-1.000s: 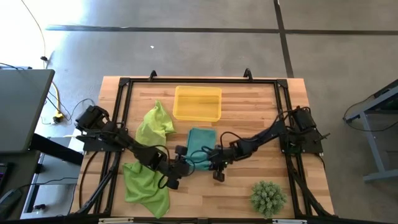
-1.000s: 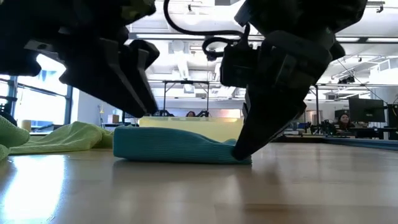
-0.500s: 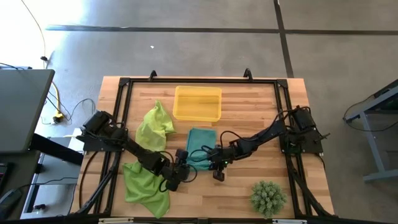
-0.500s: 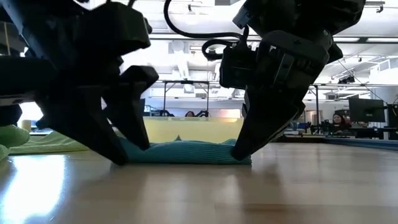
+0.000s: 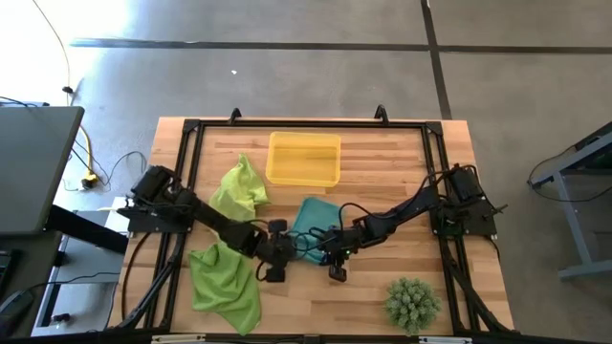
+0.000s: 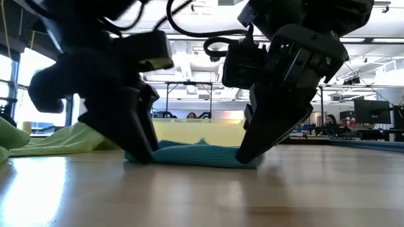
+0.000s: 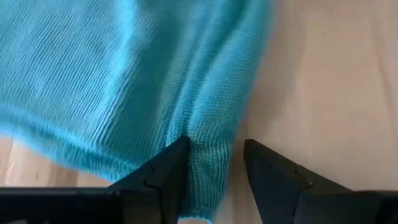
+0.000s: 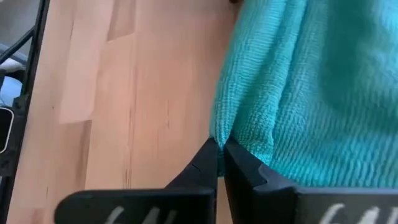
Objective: Roll microfiber towels into tight, uniform cylinder then place into a basket
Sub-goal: Roll the blue microfiber towel
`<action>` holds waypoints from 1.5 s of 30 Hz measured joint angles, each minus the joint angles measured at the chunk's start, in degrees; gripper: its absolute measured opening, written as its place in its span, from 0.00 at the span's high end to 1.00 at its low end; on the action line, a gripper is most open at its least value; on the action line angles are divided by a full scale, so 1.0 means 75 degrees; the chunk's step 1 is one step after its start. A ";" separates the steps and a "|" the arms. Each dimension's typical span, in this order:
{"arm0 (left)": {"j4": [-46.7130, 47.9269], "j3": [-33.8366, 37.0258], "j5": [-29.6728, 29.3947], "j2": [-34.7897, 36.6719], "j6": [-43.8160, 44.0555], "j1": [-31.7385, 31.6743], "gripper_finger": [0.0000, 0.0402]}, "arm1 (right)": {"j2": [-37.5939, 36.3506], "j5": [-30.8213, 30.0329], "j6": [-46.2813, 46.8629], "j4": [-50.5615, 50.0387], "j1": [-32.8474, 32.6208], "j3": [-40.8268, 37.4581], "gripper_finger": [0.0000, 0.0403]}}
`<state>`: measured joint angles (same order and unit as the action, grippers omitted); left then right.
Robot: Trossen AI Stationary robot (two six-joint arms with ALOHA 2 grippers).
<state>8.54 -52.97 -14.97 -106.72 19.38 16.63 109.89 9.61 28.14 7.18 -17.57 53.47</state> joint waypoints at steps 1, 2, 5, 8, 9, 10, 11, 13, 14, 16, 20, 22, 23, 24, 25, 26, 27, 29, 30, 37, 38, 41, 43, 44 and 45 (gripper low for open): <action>0.0008 0.0000 0.0037 0.0000 0.0096 -0.0047 0.66 | 0.0002 0.0040 0.0000 0.0032 -0.0002 0.0000 1.00; 0.0016 0.0000 0.0043 0.0000 0.0167 -0.0084 0.68 | 0.0005 0.0077 -0.0003 0.0066 -0.0002 -0.0003 1.00; 0.0050 0.0003 0.0326 0.0012 0.0444 -0.0200 0.78 | 0.0005 0.0108 -0.0009 0.0105 -0.0002 -0.0003 1.00; 0.0016 0.0003 0.0983 0.0023 0.1156 -0.0265 0.89 | 0.0005 0.0204 -0.0015 0.0108 -0.0003 -0.0003 1.00; -0.0018 0.0003 0.1292 0.0023 0.1535 -0.0255 0.92 | 0.0005 0.0230 -0.0015 0.0108 -0.0011 -0.0003 1.00; -0.0057 0.0003 0.1637 0.0023 0.1962 -0.0224 0.96 | 0.0005 0.0279 -0.0017 0.0108 -0.0014 -0.0003 1.00; -0.0112 0.0003 0.2024 0.0023 0.2368 -0.0172 0.98 | 0.0005 0.0314 -0.0021 0.0109 -0.0014 -0.0003 1.00; -0.0359 0.0008 0.2847 -0.0002 0.3141 -0.0042 0.98 | 0.0005 0.0312 -0.0137 0.0175 -0.0011 0.0003 1.00; -0.0570 0.0019 0.3241 -0.0025 0.3365 0.0004 0.97 | 0.0005 0.0303 -0.0179 0.0214 -0.0011 0.0013 1.00; -0.1115 0.0052 0.3968 -0.0068 0.3586 0.0058 0.96 | 0.0005 0.0344 -0.0216 0.0254 -0.0020 0.0015 1.00; -0.2000 0.0065 0.4785 -0.0077 0.3924 0.0051 0.97 | -0.0001 0.0696 -0.0164 0.0447 0.0018 0.0013 1.00; -0.1951 0.0071 0.4852 -0.0056 0.4000 -0.0027 0.98 | -0.0001 0.0803 -0.0110 0.0545 0.0020 0.0003 1.00; -0.1870 0.0076 0.4853 -0.0042 0.4000 -0.0061 0.98 | -0.0001 0.0867 -0.0013 0.0606 0.0025 -0.0002 1.00; -0.1801 0.0073 0.4824 -0.0037 0.3999 -0.0078 0.98 | -0.0001 0.0919 0.0074 0.0640 0.0027 -0.0007 1.00; -0.1683 0.0069 0.4760 -0.0028 0.3997 -0.0083 0.98 | -0.0001 0.0928 0.0211 0.0670 0.0028 -0.0009 1.00; -0.1518 0.0059 0.4663 -0.0021 0.3996 -0.0082 0.98 | -0.0001 0.0925 0.0338 0.0704 0.0030 -0.0005 1.00; -0.1331 0.0052 0.4531 -0.0014 0.3973 -0.0076 0.98 | -0.0001 0.0895 0.0495 0.0711 0.0033 -0.0003 1.00; -0.0982 0.0047 0.4215 0.0000 0.3843 -0.0045 0.98 | -0.0001 0.0641 0.0766 0.0711 0.0038 -0.0003 1.00; -0.0853 0.0036 0.4046 0.0013 0.3790 -0.0021 0.98 | -0.0001 0.0522 0.0826 0.0713 0.0041 -0.0003 1.00; -0.0450 0.0015 0.3394 0.0047 0.3515 0.0031 0.99 | -0.0026 0.0369 0.0425 0.0671 0.0091 -0.0004 0.93; -0.0432 0.0015 0.3372 0.0047 0.3465 0.0038 0.99 | -0.0075 0.0369 0.0249 0.0602 0.0091 -0.0013 0.90; -0.0327 0.0023 0.3207 0.0044 0.3269 0.0079 0.99 | -0.0341 0.0367 -0.0360 0.0438 0.0129 -0.0023 0.80; -0.0304 0.0023 0.3189 0.0044 0.3178 0.0083 0.99 | -0.0643 0.0332 -0.0771 0.0273 0.0143 -0.0023 0.74; -0.0281 0.0023 0.3187 0.0044 0.3157 0.0083 0.99 | -0.0782 0.0223 -0.0988 0.0214 0.0141 -0.0023 0.72; -0.0256 0.0023 0.3175 0.0044 0.3155 0.0083 0.99 | -0.0908 0.0049 -0.1265 0.0168 0.0120 -0.0023 0.70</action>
<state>6.61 -52.80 8.84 -106.39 43.05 17.26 103.08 9.98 18.66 8.44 -16.67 53.30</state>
